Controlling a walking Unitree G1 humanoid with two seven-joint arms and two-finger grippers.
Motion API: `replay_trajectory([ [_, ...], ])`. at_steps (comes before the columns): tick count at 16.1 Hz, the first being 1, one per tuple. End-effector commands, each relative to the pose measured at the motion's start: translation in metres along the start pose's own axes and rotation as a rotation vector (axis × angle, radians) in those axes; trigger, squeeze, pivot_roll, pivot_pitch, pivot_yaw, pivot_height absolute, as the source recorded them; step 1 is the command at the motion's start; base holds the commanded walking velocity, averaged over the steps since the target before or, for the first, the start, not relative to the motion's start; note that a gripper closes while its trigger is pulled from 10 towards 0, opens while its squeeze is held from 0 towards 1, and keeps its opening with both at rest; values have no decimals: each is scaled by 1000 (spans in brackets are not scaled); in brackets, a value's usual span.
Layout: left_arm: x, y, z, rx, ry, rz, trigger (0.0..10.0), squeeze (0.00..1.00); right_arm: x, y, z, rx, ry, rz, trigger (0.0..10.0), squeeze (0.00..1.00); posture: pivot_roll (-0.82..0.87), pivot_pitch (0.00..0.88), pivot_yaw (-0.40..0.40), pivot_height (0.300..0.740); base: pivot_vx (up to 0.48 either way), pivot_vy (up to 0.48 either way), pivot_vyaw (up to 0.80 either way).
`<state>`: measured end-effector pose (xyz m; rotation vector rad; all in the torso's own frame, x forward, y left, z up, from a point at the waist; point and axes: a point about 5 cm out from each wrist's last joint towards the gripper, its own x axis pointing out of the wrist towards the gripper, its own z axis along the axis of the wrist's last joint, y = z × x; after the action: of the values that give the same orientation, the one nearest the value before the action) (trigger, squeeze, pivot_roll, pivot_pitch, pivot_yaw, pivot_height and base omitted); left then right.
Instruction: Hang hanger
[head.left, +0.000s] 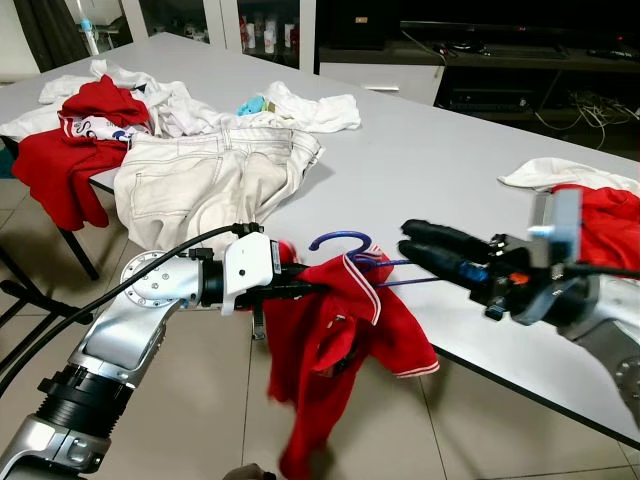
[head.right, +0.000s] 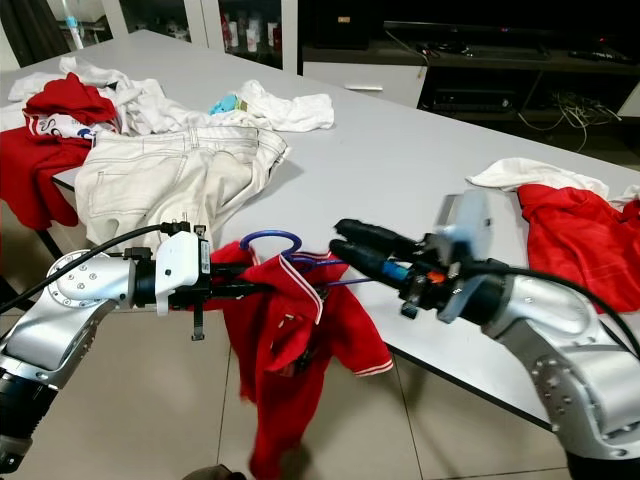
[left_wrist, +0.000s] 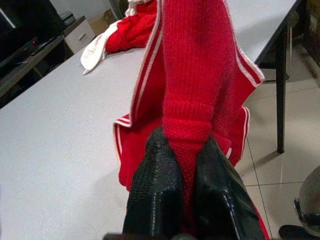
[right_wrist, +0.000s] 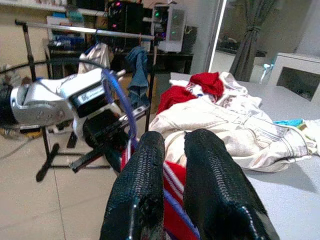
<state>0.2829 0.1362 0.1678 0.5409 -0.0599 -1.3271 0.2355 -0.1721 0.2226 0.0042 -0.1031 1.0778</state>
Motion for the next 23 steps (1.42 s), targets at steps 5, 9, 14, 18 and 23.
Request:
replay_trajectory([
  [5, -4, 8, 6, 44, 0, 53, 0, 0, -55, -70, 19, 113, -151, -521, 10000, 0, -53, 0, -30, 740, 0, 0, 0],
  [9, -8, 14, 5, 54, 10, 83, 0, 0, -85, -76, -2, 148, -58, -708, 10000, 0, -62, 0, -30, 740, 0, 0, 0],
  [14, -19, 35, 15, 86, -4, 154, 0, 0, -79, -41, -34, 217, 145, -521, 10000, 0, -74, 0, -26, 740, 0, 0, 0],
  [18, -16, 39, 17, 94, -12, 157, 0, 0, -44, -12, -52, 258, 190, -319, 10000, 0, -76, 0, -23, 740, 0, 0, 0],
  [23, -14, 42, 20, 98, -36, 180, 0, 0, 0, 9, -68, 296, 209, -238, 10000, 1000, -76, 0, -23, 740, 0, 0, 0],
])
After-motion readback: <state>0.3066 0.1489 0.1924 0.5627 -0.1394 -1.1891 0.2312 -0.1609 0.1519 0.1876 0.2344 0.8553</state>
